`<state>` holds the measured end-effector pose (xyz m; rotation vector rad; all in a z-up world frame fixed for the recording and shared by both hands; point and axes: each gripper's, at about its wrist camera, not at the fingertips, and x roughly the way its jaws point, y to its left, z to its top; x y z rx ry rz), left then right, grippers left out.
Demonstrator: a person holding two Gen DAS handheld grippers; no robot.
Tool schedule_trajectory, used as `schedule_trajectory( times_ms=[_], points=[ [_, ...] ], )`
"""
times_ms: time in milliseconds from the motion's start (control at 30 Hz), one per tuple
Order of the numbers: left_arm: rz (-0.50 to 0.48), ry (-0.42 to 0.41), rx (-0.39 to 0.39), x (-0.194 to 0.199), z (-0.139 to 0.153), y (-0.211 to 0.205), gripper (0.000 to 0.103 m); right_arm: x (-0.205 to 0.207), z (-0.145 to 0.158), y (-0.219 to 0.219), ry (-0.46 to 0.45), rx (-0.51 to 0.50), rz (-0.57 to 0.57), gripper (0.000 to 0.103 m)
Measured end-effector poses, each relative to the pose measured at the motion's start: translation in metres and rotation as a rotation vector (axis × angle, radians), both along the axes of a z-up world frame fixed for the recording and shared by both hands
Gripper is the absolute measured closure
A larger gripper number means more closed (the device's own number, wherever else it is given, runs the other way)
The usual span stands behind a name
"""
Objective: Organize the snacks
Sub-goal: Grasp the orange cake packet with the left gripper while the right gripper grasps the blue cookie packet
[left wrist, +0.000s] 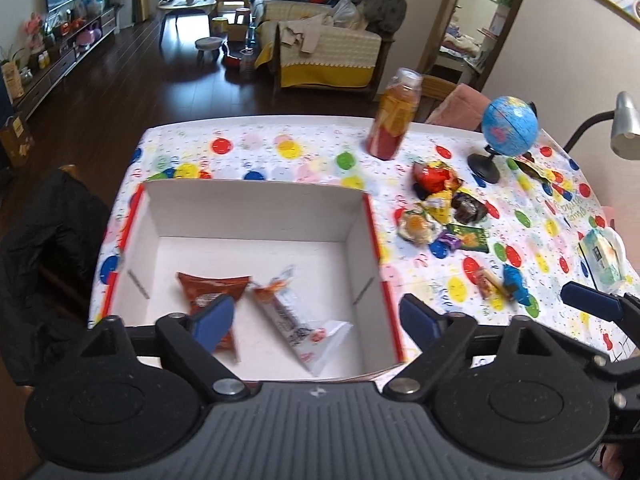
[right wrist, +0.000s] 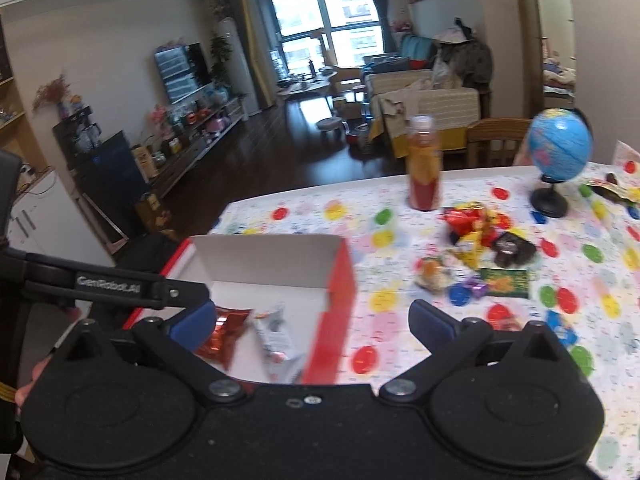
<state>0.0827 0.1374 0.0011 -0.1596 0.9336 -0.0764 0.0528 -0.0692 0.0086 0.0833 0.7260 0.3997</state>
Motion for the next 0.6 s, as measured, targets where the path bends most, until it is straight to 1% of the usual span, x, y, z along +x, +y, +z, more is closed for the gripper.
schedule_trajectory(
  times_ms=[33, 167, 233, 300, 400, 533, 600],
  points=[
    [-0.002, -0.005, -0.006, 0.001, -0.001, -0.007, 0.001, 0.002, -0.001, -0.009, 0.003, -0.002, -0.009, 0.0],
    [-0.006, -0.03, -0.009, 0.008, -0.001, -0.037, 0.0, 0.009, -0.004, -0.048, 0.011, -0.001, -0.054, 0.0],
    [-0.007, -0.032, -0.009, 0.015, -0.002, -0.054, 0.0, 0.013, -0.007, -0.068, 0.002, -0.023, -0.081, 0.0],
    [-0.007, -0.026, -0.019, 0.023, -0.004, -0.07, 0.0, 0.017, -0.01, -0.089, -0.007, -0.035, -0.098, 0.0],
    [-0.009, -0.01, -0.022, 0.035, -0.01, -0.094, 0.0, 0.023, -0.016, -0.119, -0.007, -0.027, -0.118, 0.0],
    [-0.012, 0.023, -0.011, 0.052, -0.021, -0.128, 0.0, 0.034, -0.028, -0.153, 0.015, -0.047, -0.135, 0.0],
    [-0.013, 0.038, 0.0, 0.061, -0.027, -0.144, 0.0, 0.041, -0.036, -0.168, 0.058, -0.059, -0.137, 0.0]
  ],
)
